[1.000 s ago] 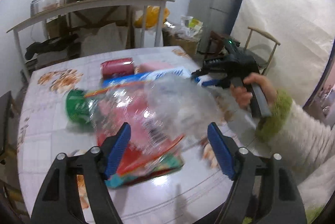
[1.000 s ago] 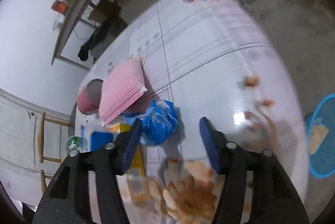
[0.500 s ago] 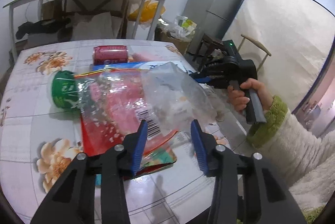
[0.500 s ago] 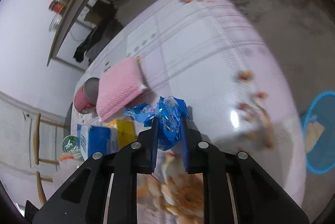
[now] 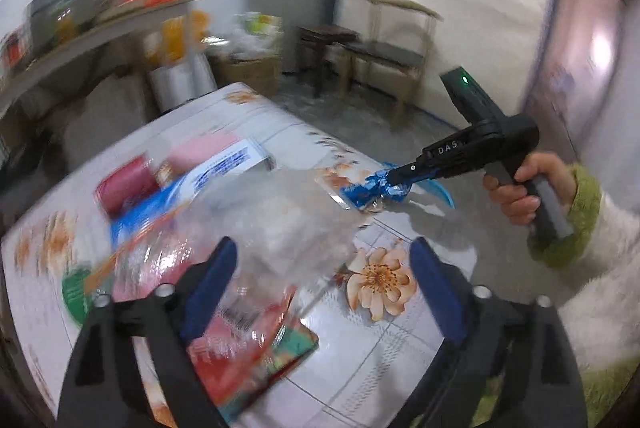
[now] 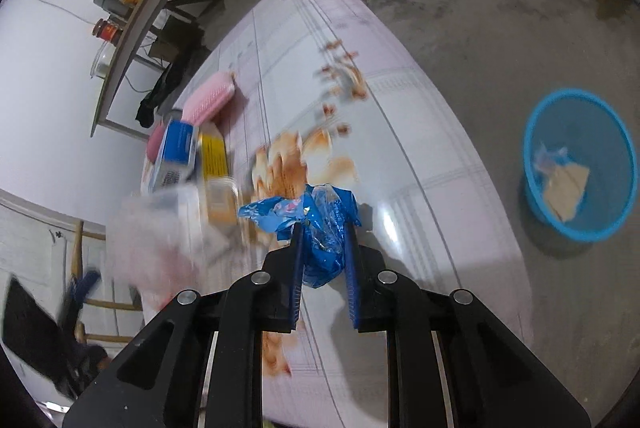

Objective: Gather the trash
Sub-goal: 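Grasp the clear plastic box with the left tool while the right tool holds the blue wrapper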

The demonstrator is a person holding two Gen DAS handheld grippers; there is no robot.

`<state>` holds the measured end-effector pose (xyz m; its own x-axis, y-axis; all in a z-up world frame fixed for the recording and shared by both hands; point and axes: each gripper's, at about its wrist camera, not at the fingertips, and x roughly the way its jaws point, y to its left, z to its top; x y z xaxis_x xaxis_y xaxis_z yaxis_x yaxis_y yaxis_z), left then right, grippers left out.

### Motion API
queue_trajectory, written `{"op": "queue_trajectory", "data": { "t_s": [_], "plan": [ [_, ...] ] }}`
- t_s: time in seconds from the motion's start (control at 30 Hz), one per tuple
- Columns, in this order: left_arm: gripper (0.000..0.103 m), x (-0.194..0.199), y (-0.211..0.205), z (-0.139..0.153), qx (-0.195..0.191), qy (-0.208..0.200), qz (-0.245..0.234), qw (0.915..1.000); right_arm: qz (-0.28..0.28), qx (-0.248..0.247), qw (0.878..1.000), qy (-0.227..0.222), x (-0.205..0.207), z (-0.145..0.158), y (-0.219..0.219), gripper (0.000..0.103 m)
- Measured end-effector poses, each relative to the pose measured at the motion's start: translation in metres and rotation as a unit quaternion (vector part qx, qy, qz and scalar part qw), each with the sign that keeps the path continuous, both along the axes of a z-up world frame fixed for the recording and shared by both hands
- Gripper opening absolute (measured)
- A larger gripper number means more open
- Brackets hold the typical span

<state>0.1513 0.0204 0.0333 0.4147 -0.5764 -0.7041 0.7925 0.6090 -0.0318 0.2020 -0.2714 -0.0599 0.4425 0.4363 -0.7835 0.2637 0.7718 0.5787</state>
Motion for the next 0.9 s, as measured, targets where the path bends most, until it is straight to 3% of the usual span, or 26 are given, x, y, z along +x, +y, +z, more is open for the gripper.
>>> {"op": "queue_trajectory", "data": {
  "t_s": [0.1,0.2,0.4,0.63,0.9],
  "plan": [
    [0.096,0.012,-0.023,0.002,0.06,-0.033,-0.04,0.9968,0.009,0.005,1.0,0.002,-0.017,-0.001,0.0,0.017],
    [0.097,0.026,-0.043,-0.002,0.121,-0.058,-0.08,0.9877,0.02,0.002,1.0,0.001,-0.026,0.001,0.005,0.017],
    [0.097,0.046,-0.077,-0.032,0.241,-0.079,-0.175,0.9513,0.033,-0.005,0.999,-0.003,-0.028,0.002,0.008,0.017],
    [0.097,0.072,-0.099,-0.056,0.305,-0.029,-0.225,0.925,0.04,-0.002,0.999,-0.006,-0.029,-0.001,0.008,0.018],
    [0.097,0.101,-0.111,-0.072,0.332,0.082,-0.23,0.9111,0.041,0.005,0.999,-0.008,-0.032,-0.002,0.006,0.019]
  ]
}}
